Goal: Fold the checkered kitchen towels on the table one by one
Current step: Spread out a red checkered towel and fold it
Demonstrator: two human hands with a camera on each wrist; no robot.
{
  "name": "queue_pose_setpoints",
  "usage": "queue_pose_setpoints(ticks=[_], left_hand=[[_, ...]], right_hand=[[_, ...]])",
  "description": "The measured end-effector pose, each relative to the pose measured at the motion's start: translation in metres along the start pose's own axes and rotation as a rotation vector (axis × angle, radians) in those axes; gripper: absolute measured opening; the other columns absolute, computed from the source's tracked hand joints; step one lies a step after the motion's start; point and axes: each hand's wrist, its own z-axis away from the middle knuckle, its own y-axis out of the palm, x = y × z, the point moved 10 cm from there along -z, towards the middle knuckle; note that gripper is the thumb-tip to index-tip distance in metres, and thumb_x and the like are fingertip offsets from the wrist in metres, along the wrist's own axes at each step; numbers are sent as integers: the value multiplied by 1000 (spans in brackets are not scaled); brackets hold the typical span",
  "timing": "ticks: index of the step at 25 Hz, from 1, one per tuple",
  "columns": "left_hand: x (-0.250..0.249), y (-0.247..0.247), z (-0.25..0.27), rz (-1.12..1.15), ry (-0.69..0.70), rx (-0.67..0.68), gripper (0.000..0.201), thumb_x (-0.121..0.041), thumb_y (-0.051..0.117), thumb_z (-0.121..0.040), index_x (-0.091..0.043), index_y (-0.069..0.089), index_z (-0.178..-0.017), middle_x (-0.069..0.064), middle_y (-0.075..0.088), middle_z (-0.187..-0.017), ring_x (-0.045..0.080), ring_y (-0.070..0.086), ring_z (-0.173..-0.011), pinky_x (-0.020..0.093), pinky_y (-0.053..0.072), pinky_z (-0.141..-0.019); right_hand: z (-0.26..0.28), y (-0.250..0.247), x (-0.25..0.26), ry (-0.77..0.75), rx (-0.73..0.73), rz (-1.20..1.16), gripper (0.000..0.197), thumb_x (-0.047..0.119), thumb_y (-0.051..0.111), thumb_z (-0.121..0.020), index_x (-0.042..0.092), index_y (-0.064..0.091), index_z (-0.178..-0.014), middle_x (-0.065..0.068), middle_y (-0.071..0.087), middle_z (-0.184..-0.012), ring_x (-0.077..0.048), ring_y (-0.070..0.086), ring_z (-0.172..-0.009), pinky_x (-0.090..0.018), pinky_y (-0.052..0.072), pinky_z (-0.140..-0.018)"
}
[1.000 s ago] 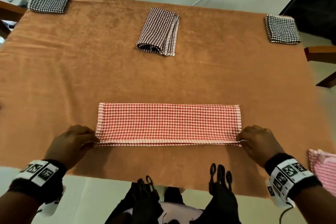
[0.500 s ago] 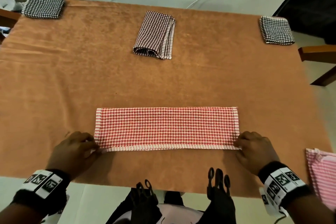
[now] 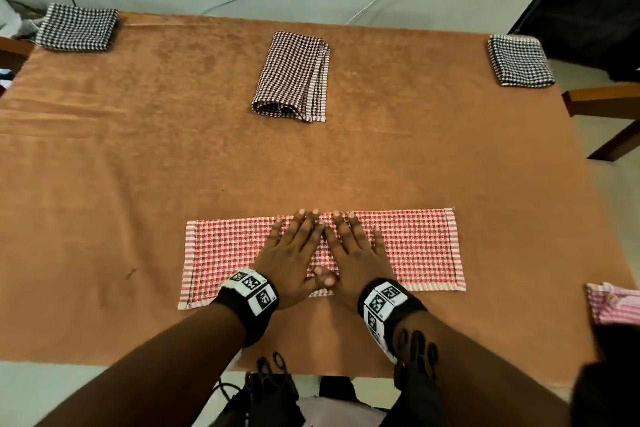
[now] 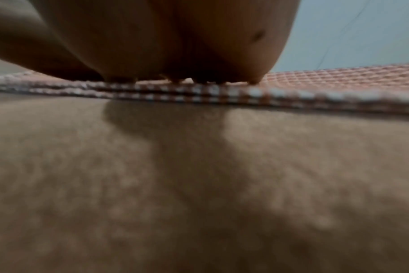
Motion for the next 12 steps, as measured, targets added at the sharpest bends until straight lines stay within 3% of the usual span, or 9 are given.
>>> queue_pose_setpoints(ticks=[5, 12], left_hand=[[51, 7, 14, 33, -173, -22, 95, -88, 8, -79, -34, -12, -155, 0, -26, -162, 29, -25, -149, 59, -11, -119], [141, 21, 76, 48, -377, -13, 97, -93, 13, -75, -41, 2, -156, -1, -9, -166, 30, -6, -153, 65, -1, -116]], right_hand=[[0, 3, -43, 83, -48, -41, 78, 75, 13, -88, 38, -16, -150, 8, -31, -157, -21, -26, -146, -56, -14, -115], [23, 1, -136, 293, -60, -90, 77, 77, 11, -87, 42, -14, -150, 13, -33, -154, -18, -25, -146, -53, -8, -118]])
